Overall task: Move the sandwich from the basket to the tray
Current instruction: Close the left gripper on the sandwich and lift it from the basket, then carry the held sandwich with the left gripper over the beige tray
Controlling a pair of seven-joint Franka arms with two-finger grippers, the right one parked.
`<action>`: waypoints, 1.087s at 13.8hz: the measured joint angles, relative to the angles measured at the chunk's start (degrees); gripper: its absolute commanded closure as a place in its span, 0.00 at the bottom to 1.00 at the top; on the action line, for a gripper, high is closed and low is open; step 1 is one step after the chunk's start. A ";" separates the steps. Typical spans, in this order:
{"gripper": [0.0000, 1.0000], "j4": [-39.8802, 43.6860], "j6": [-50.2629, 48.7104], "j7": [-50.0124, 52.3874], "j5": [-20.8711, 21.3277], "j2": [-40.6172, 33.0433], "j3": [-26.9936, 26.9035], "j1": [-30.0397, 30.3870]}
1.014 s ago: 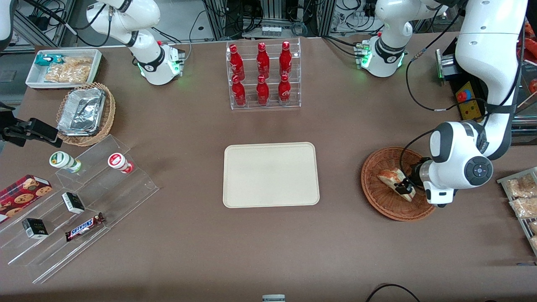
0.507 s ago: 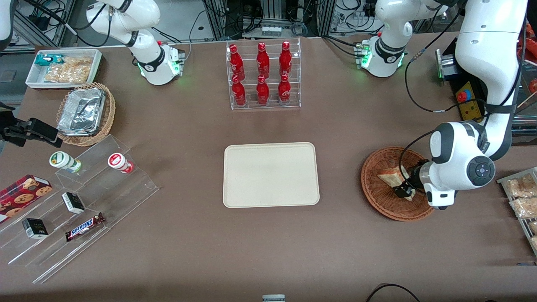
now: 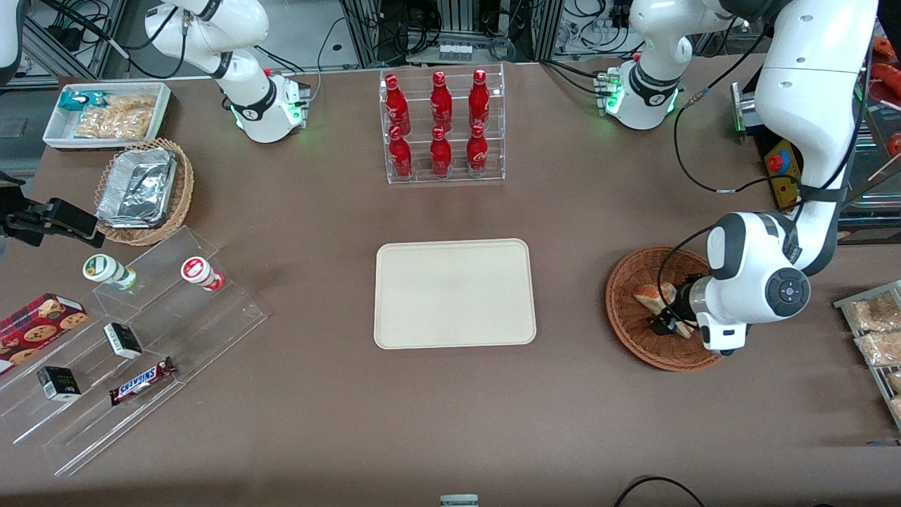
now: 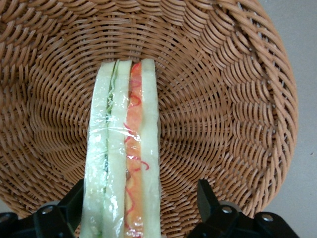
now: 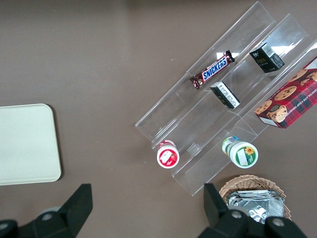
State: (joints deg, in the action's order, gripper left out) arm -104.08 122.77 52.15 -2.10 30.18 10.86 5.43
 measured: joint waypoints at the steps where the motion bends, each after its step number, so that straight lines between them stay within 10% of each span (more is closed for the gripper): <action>1: 0.87 0.00 0.00 -0.02 0.00 0.00 0.00 0.00; 15: 0.91 9.11 -10.56 -1.38 0.01 -3.73 10.04 -0.07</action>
State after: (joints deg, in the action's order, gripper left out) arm -94.97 112.20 50.77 -2.09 26.45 20.90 5.36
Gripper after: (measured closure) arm 0.855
